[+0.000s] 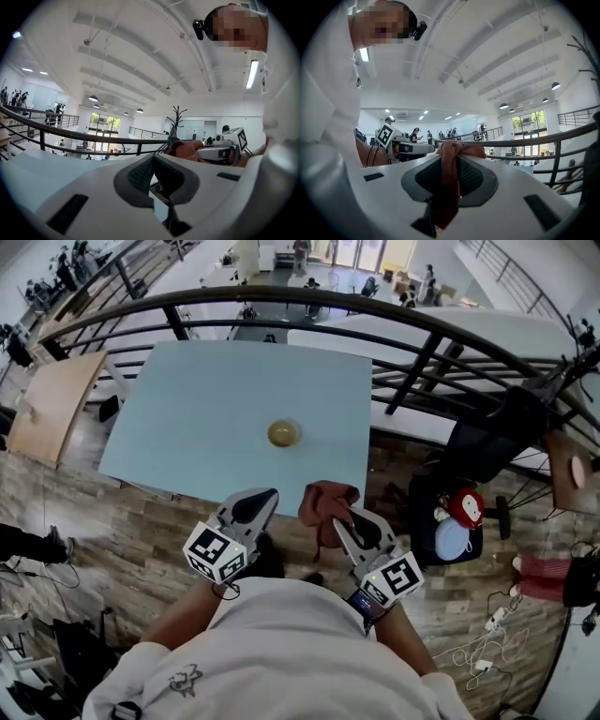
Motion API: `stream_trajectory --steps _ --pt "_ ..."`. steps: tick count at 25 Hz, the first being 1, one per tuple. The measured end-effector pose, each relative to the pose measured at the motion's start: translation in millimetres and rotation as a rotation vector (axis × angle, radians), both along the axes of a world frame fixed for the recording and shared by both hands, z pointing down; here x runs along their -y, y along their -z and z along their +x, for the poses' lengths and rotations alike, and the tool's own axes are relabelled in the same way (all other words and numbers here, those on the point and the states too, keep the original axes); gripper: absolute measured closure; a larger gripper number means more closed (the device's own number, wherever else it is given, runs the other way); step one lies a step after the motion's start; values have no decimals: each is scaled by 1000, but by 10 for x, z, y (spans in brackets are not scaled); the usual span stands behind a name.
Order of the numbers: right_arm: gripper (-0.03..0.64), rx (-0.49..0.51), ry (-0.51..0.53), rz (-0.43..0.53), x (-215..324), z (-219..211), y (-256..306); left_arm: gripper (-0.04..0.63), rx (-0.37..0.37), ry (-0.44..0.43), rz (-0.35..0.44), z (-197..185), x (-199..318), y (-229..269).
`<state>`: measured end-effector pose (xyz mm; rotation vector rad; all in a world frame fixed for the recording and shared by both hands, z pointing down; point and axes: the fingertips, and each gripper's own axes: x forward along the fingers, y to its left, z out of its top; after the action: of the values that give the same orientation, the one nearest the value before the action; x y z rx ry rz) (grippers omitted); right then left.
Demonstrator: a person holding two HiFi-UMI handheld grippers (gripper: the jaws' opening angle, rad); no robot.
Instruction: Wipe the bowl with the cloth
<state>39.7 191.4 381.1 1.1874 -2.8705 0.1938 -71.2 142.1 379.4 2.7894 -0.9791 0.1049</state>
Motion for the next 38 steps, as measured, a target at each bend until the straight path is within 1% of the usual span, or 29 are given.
stream_trajectory --steps 3,8,12,15,18,21,26,31,34,38 --pt "528 -9 -18 6 312 -133 15 581 -6 -12 9 -152 304 21" --pt "528 -19 -56 -1 788 -470 20 581 -4 -28 -3 -551 782 39" --pt "528 -31 -75 1 1053 -732 35 581 3 -57 -15 -790 1052 28" --pt "528 -35 -81 -3 1212 -873 -6 581 2 -69 -29 -894 1231 -40" --pt "528 -40 -84 -16 1340 -879 -44 581 -3 -79 -47 -861 1358 -105" --pt "528 -45 -83 -28 1490 -785 -64 581 -1 -80 -57 -767 1481 -138" --pt "528 -46 -59 -32 1771 -584 -108 581 12 -54 -73 -618 1681 -198" --pt "528 -49 -13 -30 2061 -376 -157 581 51 -3 -107 -452 1929 -331" --pt "528 -53 15 -34 2191 -199 -248 581 84 14 -121 -272 2014 -445" --pt "528 -60 34 -49 2407 -23 -422 581 104 36 -153 -121 2189 -626"
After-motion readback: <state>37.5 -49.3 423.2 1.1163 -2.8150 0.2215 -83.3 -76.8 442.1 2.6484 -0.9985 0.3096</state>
